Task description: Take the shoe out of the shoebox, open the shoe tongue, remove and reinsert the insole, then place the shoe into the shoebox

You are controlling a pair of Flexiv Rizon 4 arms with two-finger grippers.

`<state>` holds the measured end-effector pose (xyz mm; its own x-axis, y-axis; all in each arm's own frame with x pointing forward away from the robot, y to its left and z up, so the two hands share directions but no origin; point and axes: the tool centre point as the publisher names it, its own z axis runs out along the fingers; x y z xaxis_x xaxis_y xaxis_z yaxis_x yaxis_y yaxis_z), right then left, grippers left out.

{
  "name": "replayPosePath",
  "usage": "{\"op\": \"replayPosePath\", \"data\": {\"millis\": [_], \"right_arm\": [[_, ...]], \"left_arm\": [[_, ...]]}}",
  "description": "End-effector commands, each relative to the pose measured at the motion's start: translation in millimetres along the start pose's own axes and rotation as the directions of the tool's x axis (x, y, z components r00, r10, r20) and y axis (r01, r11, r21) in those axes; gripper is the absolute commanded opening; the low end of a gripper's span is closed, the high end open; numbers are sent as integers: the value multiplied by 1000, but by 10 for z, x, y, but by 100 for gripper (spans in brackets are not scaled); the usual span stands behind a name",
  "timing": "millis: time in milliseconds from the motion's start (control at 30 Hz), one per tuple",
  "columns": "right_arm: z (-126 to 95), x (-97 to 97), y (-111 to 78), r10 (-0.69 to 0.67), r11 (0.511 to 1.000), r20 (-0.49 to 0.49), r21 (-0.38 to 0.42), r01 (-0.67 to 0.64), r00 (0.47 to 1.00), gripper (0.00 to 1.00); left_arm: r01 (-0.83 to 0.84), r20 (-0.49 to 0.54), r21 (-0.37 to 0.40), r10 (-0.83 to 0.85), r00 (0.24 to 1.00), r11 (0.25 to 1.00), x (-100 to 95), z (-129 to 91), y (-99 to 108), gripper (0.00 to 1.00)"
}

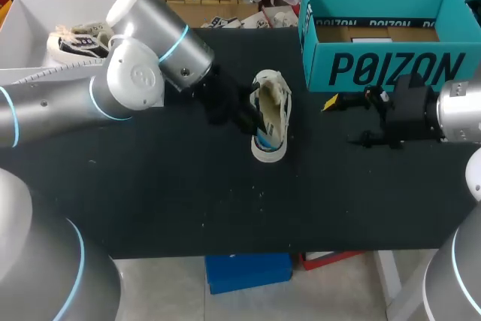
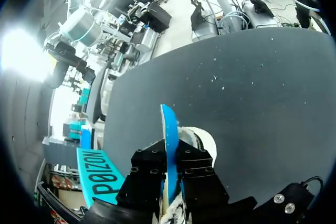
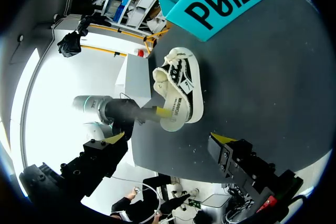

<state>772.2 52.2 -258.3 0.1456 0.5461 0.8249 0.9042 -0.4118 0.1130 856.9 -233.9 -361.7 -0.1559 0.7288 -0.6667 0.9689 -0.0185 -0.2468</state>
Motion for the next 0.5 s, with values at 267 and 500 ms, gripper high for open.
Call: {"op": "replayPosePath", "data": {"millis": [267,500], "right_arm": [[10,6,6,1,1000,2,1,-1,1000,100],[10,6,6,1,1000,2,1,-1,1000,100]], "left_arm": [[13,11,-37,-12,1000,999,39,36,124,0],[27,17,-59,-26,1000,998,29,17,209,0]]}}
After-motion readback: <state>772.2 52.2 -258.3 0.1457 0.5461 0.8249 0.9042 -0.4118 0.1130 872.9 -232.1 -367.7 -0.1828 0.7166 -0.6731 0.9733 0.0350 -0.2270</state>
